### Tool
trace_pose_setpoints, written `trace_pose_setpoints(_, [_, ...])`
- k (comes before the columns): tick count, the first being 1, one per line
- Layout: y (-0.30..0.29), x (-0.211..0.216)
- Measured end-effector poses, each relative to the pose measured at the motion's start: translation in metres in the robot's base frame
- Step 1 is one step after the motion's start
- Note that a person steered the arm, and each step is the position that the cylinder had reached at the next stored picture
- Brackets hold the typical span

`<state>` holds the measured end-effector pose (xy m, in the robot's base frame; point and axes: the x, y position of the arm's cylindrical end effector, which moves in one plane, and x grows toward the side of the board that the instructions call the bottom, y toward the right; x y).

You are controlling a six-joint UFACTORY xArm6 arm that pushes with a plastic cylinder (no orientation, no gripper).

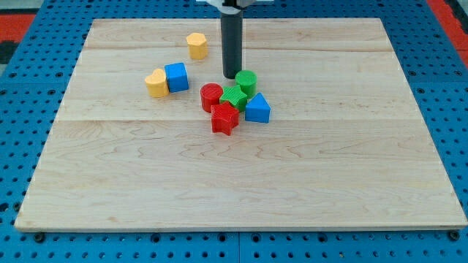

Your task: Push the green circle into the green star

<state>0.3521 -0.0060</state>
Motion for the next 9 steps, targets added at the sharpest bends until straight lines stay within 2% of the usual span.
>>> trace_pose_setpoints(1, [0.0,-0.004])
trace_pose_setpoints(2, [0.001,-0.054])
trace_pose_setpoints(3, [0.037,-0.047])
trace_pose_setpoints(5, [0.039,-0.044])
trace_pose_setpoints(7, [0.058,0.026])
trace_pose_setpoints(8, [0.058,0.027])
trace_pose_setpoints(9, [0.058,0.057])
